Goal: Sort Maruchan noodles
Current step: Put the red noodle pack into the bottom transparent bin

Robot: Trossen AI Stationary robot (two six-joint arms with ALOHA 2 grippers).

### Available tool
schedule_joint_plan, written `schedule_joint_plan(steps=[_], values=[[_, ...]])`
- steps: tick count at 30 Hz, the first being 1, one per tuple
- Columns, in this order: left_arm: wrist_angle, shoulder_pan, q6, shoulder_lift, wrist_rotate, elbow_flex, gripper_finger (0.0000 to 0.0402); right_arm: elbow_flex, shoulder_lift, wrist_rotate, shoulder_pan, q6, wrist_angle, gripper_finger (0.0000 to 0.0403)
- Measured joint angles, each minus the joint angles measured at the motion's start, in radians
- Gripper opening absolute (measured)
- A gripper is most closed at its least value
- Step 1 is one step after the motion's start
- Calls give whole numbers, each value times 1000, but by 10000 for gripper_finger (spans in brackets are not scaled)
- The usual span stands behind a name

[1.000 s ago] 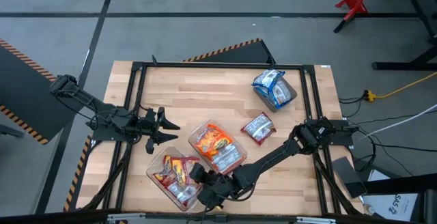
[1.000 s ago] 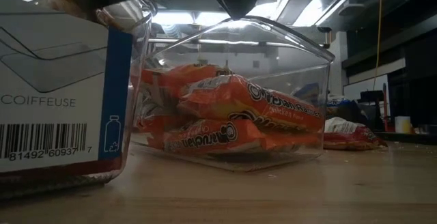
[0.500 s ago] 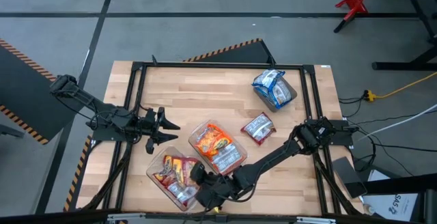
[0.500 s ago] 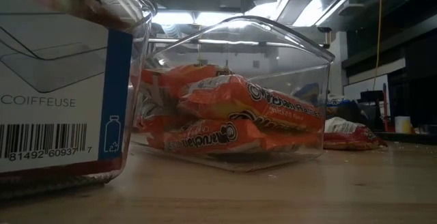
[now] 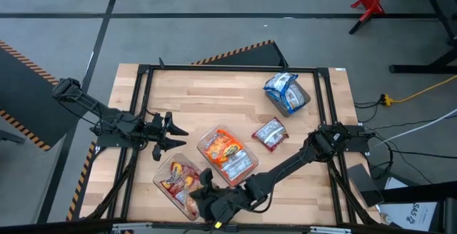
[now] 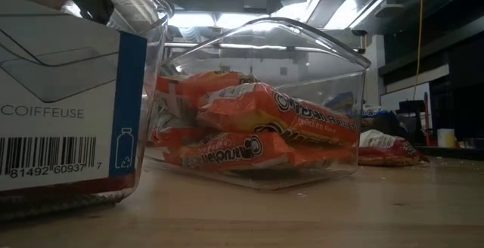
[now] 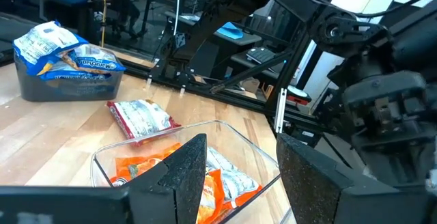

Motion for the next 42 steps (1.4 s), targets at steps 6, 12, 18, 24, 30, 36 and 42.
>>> schedule_joint_plan(steps=[6,12,18,24,30,36,42], values=[[0,0,0,0,0,0,172,-4,18,63,-5,28,89,0],[-3,0,-1,0,0,0,172,-6,77,103,-8,71,148,0],[-8,0,-20,0,0,0,172,-7,106,115,8,144,102,0],[-8,0,-24,0,0,0,172,-6,101,73,21,186,21,0],[-8,0,-25,0,2,0,172,-5,101,1,26,233,-58,5],[-8,0,-26,0,4,0,172,14,93,-36,41,228,-193,40],[-8,0,-26,0,5,0,172,157,87,-44,59,228,-343,63]])
